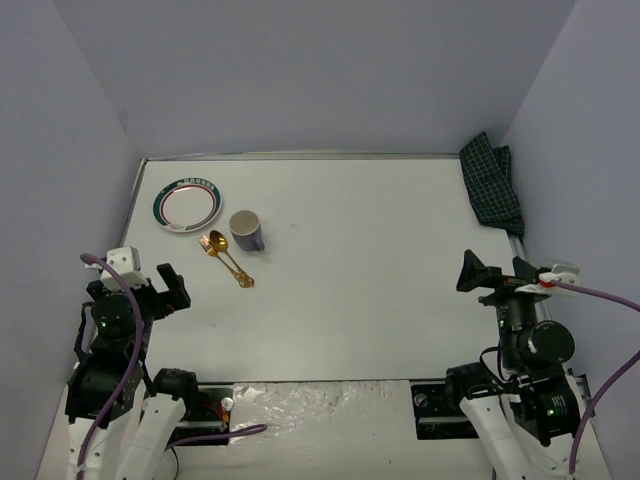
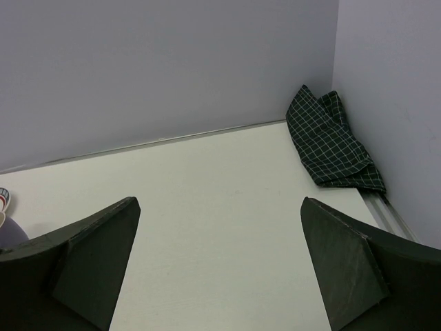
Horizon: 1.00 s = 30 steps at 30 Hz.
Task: Set the dinner table for one person
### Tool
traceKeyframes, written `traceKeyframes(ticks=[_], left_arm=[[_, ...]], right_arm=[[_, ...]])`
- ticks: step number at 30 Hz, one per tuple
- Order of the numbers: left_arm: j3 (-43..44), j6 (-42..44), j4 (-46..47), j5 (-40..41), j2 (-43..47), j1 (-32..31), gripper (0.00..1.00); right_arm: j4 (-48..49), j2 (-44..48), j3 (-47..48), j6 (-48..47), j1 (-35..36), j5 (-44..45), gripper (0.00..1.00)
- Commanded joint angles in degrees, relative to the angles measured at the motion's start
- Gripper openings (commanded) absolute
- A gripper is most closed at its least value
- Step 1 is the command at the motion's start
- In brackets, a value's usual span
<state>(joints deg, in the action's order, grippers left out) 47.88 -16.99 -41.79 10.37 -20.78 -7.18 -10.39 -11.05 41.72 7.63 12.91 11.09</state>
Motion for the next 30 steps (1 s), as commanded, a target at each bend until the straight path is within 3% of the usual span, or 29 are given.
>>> traceKeyframes(ticks=[1, 5, 11, 18, 20, 30], left_arm=[[0.2, -0.6, 3.9, -0.7, -0.5, -0.4, 0.97], [0.1, -0.6, 4.1, -0.4, -0.3, -0.4, 0.97], [0.0, -0.8, 3.7, 0.2, 0.0, -1.0, 0.97], [-0.1, -0.9, 3.4, 1.5, 1.3, -1.1, 0.97], [-0.2, -1.0, 3.4, 1.7, 1.8, -1.2, 0.97], [-0.7, -0.8, 3.6, 2.7, 2.9, -1.3, 0.97]], right_arm=[[5.6, -4.0, 0.3, 1.5, 0.4, -0.7, 1.0], [5.5, -11.8, 3.4, 4.8, 0.5, -5.2, 1.0], [5.9, -32.1, 10.2, 11.3, 0.4, -3.3, 1.0], [6.6, -56.0, 18.6, 20.2, -0.8, 13.1, 1.0], [8.4, -61.8, 21.4, 20.9, -3.5, 14.4, 1.0], [13.7, -92.4, 36.0, 21.2, -23.0, 1.3, 0.99]])
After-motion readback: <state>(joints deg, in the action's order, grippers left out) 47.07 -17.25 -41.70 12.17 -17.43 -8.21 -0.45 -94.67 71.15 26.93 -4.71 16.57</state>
